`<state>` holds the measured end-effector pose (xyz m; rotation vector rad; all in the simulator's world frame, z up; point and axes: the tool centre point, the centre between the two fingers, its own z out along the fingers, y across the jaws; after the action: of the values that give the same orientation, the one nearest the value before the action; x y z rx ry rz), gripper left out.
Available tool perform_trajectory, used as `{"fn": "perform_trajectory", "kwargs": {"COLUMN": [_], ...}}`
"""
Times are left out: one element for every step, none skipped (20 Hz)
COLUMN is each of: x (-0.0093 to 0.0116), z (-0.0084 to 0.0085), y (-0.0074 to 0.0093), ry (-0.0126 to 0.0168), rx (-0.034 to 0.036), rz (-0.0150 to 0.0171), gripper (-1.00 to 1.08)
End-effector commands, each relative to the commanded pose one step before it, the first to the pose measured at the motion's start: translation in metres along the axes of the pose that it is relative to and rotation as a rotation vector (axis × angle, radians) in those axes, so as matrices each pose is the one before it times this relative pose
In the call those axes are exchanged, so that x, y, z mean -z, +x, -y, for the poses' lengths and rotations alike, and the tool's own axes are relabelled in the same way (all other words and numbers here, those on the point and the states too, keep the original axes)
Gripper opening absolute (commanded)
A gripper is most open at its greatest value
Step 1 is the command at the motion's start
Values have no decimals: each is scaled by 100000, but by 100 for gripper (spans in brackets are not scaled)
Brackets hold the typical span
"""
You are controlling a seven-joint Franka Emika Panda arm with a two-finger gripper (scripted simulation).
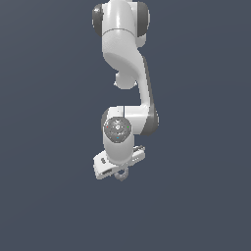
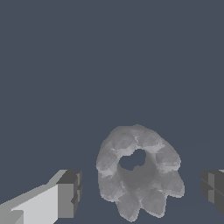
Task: Pick up the object and move it to a goal position.
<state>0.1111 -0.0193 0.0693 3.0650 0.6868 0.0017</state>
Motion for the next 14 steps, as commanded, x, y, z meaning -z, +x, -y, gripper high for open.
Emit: {"fn": "perform_trajectory", "kwargs": {"x": [-1495, -461, -382, -293, -196, -115, -26, 63, 85, 32, 0, 0, 0, 0], "z": [27, 29, -14, -14, 17, -14, -15, -16, -10, -3, 0, 0, 0, 0], "y": [-85, 3, -11, -2, 23, 19, 30, 41, 32, 10, 0, 0, 0, 0], "ry": [71, 0, 0, 0, 1, 0, 0, 0, 0, 0, 0, 0, 0, 0], "rx": [73, 67, 0, 0, 47, 0, 0, 0, 0, 0, 0, 0, 0, 0], "rz": [121, -16, 0, 0, -13, 0, 0, 0, 0, 0, 0, 0, 0, 0], "gripper": [100, 100, 100, 100, 100, 100, 100, 100, 100, 100, -100, -100, -100, -100]}}
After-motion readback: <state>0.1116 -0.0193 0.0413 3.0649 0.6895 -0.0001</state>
